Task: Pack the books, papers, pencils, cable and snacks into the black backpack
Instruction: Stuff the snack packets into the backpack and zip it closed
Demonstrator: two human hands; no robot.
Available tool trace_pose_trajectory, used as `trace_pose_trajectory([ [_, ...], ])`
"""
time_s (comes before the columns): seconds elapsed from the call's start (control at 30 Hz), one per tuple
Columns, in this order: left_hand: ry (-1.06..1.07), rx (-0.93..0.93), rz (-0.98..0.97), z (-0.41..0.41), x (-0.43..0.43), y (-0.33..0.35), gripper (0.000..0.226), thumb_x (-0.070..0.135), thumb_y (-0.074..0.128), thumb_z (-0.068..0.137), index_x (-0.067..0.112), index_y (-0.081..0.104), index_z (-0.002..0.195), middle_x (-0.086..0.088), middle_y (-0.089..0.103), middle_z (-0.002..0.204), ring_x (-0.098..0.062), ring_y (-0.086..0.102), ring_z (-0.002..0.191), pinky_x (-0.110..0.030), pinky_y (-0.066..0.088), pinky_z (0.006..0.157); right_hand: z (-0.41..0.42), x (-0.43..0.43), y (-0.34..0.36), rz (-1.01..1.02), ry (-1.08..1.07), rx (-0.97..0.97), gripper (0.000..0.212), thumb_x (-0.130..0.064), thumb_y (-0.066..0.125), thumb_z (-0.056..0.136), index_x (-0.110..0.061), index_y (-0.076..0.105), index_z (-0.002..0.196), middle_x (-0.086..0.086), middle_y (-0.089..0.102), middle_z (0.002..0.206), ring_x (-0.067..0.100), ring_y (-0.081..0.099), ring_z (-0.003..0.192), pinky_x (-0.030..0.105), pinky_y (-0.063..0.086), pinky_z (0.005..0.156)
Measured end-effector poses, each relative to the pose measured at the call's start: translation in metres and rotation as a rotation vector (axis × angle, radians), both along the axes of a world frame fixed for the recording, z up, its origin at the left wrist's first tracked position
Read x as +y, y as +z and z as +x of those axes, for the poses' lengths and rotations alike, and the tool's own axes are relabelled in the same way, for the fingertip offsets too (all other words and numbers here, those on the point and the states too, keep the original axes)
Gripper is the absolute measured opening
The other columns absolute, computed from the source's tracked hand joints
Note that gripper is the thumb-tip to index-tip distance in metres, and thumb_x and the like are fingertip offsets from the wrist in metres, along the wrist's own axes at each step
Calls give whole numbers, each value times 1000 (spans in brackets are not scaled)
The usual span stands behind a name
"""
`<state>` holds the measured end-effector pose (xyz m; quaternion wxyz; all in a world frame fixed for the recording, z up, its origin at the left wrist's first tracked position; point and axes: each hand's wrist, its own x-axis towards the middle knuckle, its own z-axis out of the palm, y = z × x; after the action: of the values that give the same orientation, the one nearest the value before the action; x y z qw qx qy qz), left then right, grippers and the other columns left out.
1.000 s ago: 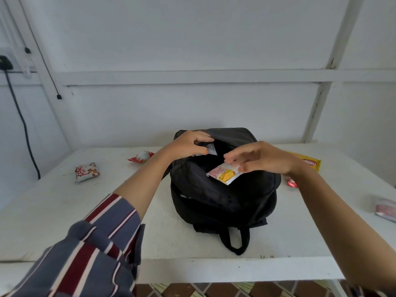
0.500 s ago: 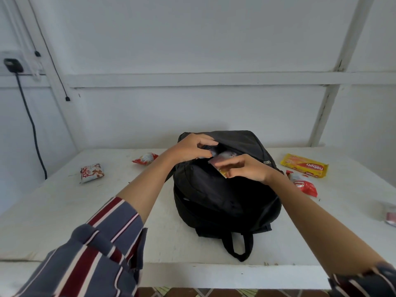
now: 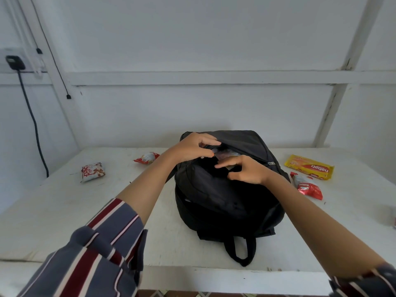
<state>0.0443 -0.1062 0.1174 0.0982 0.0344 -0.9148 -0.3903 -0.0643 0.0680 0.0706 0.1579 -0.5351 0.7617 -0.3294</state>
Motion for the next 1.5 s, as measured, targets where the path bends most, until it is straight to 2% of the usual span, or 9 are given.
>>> trace_pose_trajectory([
  [0.1,-3,1,5,0,-1,-1,41,4,62,84,18,61,122,6,49,134,-9,47,117,-18,33,94,-5,-5,0,-30,-6,21,46,4,57,77,-22,66,115,-4,53,135,8,45,127,16,32,102],
  [0.33,-16,-8,11,-1,-3,-1,42,3,62,83,18,61,122,5,50,134,-12,48,118,-22,35,100,-10,-4,-6,-40,39,39,59,5,59,76,-25,56,127,-10,48,135,3,40,128,18,29,106],
  [0.53,-16,-8,4,0,-1,0,42,2,61,84,17,60,124,13,49,121,-15,49,116,-20,36,96,-15,-9,-6,0,5,19,59,0,60,79,-28,54,130,-6,47,140,5,39,131,22,25,111],
  [0.73,-13,-6,10,1,-2,-1,42,2,61,84,18,61,123,9,51,126,-14,50,116,-17,38,93,-11,-6,-2,-37,-2,-59,57,-1,61,79,-37,57,123,-11,55,131,2,45,124,21,29,108],
  [0.97,-11,-20,-2,1,0,1,42,3,61,84,18,60,124,14,48,120,-15,49,114,-14,37,87,-12,-4,5,-11,-1,-89,53,-1,60,82,-38,56,120,-6,63,117,2,51,114,6,35,92],
  [1.1,-2,-20,-13,1,-1,0,43,3,61,84,18,60,124,6,49,132,-14,49,115,-21,36,95,-15,-9,4,2,-23,-92,52,-3,61,81,-41,56,117,-9,61,115,5,51,114,16,33,96],
  [1.23,-7,-23,-24,0,-1,-1,44,2,61,84,16,59,125,3,48,135,-6,46,110,-14,33,88,-18,-14,2,2,-56,-63,52,-4,63,80,-33,58,123,-13,59,112,6,50,115,20,31,102],
  [1.33,-13,-31,-34,-1,-2,-2,44,2,61,84,17,59,125,3,48,135,-6,47,109,-17,32,90,-20,-16,0,-8,-87,-64,50,-10,68,79,-31,58,124,-13,60,112,7,51,116,25,32,108],
  [1.5,-18,-49,-50,-1,-4,-4,45,3,61,84,21,59,125,5,47,136,-6,46,112,-18,32,93,-17,-13,-1,-30,-89,-78,47,-19,72,79,-33,59,123,-10,57,128,7,46,125,31,27,113],
])
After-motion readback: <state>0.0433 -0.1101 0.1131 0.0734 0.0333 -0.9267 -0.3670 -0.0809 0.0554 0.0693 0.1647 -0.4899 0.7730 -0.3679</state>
